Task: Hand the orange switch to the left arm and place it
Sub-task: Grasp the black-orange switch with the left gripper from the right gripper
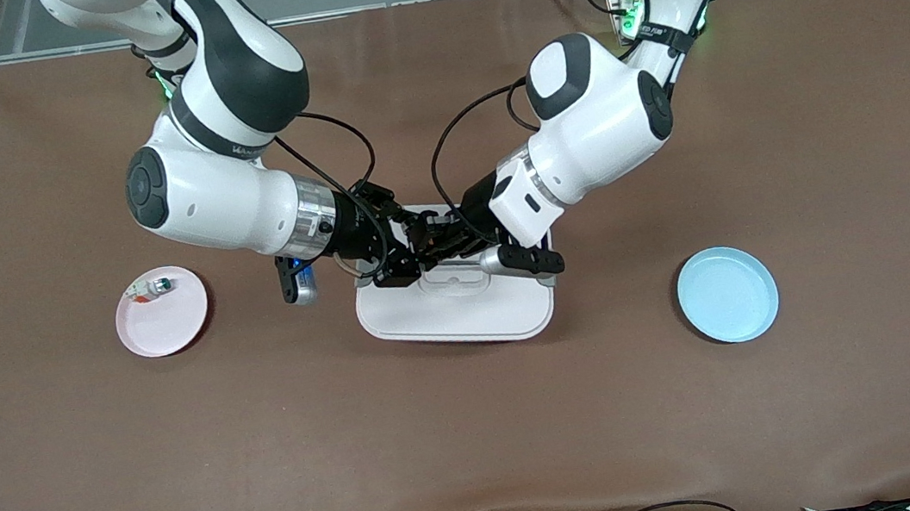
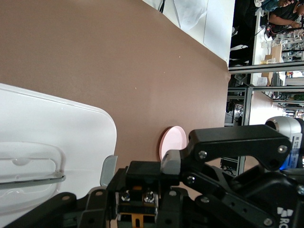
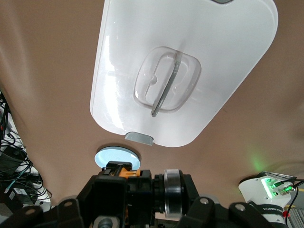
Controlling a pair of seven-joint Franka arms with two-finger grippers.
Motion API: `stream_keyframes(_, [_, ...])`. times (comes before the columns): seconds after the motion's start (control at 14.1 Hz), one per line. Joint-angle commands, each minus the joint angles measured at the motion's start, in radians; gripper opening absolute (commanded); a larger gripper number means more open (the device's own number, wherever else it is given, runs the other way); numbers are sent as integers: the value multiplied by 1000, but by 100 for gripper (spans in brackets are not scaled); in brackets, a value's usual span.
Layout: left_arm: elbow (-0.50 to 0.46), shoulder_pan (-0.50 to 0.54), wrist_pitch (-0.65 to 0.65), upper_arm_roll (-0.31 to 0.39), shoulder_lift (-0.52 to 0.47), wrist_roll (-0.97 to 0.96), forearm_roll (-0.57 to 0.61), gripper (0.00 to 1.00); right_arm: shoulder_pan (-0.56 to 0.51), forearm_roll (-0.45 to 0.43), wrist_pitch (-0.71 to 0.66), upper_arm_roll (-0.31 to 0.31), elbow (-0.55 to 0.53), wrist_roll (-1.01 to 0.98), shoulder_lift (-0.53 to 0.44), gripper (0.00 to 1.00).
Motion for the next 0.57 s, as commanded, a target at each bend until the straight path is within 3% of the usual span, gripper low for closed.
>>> stream_keyframes(0.0, [11, -1, 6, 2, 0, 16, -18, 0, 8, -23, -17, -10, 21, -4, 10, 100])
stream_keyframes(0.36, [-4, 8, -29, 5, -44, 6, -4, 0, -20, -78, -37, -12, 22, -63, 7, 100])
stream_keyframes(0.5, [-15, 23, -101, 11, -81, 2, 31, 0, -55, -87, -124, -15, 25, -167, -2, 100])
